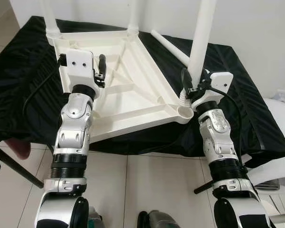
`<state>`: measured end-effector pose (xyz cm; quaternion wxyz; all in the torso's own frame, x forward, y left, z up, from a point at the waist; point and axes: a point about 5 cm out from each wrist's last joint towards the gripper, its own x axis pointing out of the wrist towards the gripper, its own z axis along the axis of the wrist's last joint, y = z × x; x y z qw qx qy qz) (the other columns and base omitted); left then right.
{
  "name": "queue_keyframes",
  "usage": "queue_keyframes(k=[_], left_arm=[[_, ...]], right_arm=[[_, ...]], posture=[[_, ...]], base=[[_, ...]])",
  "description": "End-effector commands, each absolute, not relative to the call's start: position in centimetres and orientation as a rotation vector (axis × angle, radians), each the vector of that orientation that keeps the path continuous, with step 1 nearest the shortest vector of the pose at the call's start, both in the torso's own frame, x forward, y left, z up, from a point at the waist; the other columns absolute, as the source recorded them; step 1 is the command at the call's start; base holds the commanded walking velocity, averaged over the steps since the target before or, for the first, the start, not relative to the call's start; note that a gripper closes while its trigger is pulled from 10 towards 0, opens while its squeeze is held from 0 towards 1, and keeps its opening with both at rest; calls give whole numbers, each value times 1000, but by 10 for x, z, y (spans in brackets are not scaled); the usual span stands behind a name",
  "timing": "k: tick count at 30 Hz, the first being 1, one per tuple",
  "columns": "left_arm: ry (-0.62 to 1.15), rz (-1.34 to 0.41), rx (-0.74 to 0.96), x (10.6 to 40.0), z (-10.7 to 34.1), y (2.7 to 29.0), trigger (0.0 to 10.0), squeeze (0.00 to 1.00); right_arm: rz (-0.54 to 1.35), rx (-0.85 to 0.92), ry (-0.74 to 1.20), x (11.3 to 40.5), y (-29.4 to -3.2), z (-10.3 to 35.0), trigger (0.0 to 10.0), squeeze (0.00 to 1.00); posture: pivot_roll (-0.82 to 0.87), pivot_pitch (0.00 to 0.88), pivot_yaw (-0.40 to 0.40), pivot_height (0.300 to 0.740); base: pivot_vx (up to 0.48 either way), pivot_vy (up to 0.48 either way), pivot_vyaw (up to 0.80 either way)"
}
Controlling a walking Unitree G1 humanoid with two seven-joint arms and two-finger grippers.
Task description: Building children table
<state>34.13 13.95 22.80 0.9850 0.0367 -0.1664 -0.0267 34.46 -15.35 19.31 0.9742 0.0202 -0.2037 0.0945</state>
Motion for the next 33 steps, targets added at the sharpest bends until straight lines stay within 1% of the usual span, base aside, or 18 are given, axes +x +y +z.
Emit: queue_keyframes(k=[1, 15, 23, 33], left_arm=[[-327, -47, 60, 340, 227, 139, 10000, 0], [-320, -46, 63, 339, 226, 140, 10000, 0], [-336, -49, 101, 338, 227, 138, 10000, 0], [-374, -60, 207, 337, 233, 134, 10000, 0]], right_arm=[[191, 33, -442, 346, -154, 200, 10000, 0], [189, 31, -443, 346, -154, 199, 10000, 0], [185, 26, -446, 346, -155, 199, 10000, 0], [178, 23, -460, 346, -157, 202, 10000, 0]], posture=[[115, 0, -101, 740], [118, 0, -99, 740], [118, 0, -98, 740], [118, 8, -104, 740]], base=[[0, 368, 0], [0, 369, 0], [0, 0, 0], [0, 0, 0]])
